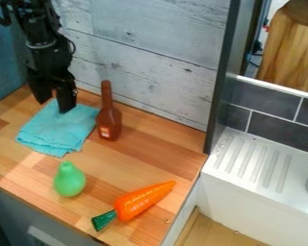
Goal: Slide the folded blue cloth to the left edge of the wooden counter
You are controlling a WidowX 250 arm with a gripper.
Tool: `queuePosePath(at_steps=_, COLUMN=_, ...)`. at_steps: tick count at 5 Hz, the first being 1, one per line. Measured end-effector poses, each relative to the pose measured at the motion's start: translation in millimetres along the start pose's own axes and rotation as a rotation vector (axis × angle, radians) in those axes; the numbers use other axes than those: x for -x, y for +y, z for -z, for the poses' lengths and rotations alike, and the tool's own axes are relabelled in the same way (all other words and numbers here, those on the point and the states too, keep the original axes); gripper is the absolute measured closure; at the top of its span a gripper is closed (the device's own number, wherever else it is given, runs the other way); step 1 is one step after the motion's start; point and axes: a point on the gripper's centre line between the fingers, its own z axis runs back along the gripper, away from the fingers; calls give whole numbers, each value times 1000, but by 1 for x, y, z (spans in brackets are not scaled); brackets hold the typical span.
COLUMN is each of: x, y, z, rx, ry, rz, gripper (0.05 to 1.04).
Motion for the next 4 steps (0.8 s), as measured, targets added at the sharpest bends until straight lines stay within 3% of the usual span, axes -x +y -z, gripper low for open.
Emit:
queuePosePath(at_steps=1, x=-5, y=5, z=16, rx=14, ry=46, rz=-33, gripper=83)
queuePosePath(at_steps=3, x=-7, y=11, z=30, rx=-2, ry=75, rz=-50, gripper=83)
queuePosePath(at_steps=4, x=9, y=12, z=40, rx=-19, ry=158, rz=-49, gripper=83)
